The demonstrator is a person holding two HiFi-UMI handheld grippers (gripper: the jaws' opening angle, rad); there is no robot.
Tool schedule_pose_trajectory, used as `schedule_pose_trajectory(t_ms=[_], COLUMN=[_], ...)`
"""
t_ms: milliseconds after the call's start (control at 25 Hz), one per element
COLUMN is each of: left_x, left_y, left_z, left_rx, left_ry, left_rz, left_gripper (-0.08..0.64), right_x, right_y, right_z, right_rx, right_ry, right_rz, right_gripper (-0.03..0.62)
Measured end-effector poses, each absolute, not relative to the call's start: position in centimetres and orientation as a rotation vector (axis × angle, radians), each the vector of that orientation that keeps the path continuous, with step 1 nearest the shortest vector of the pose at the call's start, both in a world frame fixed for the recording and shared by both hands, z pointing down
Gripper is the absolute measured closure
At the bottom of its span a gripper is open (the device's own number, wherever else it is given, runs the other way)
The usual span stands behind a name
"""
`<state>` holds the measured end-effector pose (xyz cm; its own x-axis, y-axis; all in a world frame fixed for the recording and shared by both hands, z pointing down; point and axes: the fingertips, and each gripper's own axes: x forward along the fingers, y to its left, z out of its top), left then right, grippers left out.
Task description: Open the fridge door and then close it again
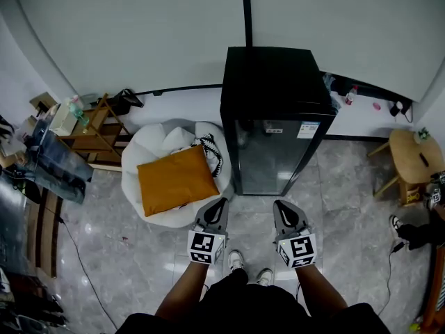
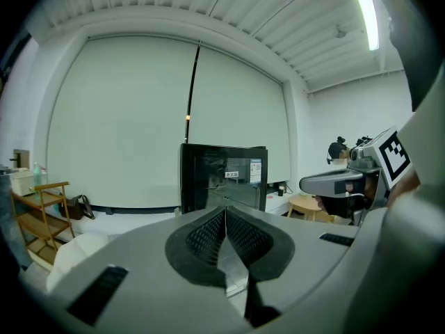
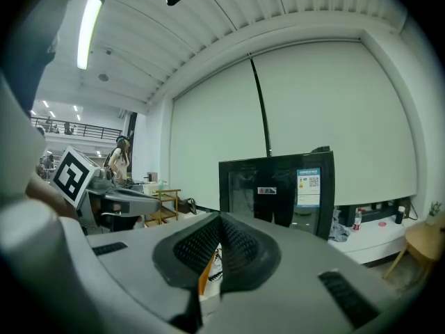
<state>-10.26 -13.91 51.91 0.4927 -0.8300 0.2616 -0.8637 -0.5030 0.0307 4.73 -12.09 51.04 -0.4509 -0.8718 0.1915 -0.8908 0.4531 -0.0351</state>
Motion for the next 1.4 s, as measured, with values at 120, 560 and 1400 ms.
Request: schedule_pose_trajectory(t_ms=[120, 560, 1400], left_x=[-10.6, -11.3, -10.8], left_y=[-15.6, -21.4, -34.1], left_z=[52.4, 54.3, 57.2], left_rx=[2.576, 2.619, 2.630], left_ry=[-1.451, -1.362, -1.349], left_rz=[0.330, 0.382, 0.422], left_gripper=[0.535, 0.535, 0.428], right_x=[4.2, 0.6, -2.8], right_y=[-13.3, -17.6, -20.5], right_z=[51.7, 52.9, 54.4], right_rx=[1.558, 1.513, 1.455], right_ry=[-2.525, -2.504, -2.548], right_rz=[0.201, 0.233, 0.331], right_gripper=[0.575, 0.575, 0.575])
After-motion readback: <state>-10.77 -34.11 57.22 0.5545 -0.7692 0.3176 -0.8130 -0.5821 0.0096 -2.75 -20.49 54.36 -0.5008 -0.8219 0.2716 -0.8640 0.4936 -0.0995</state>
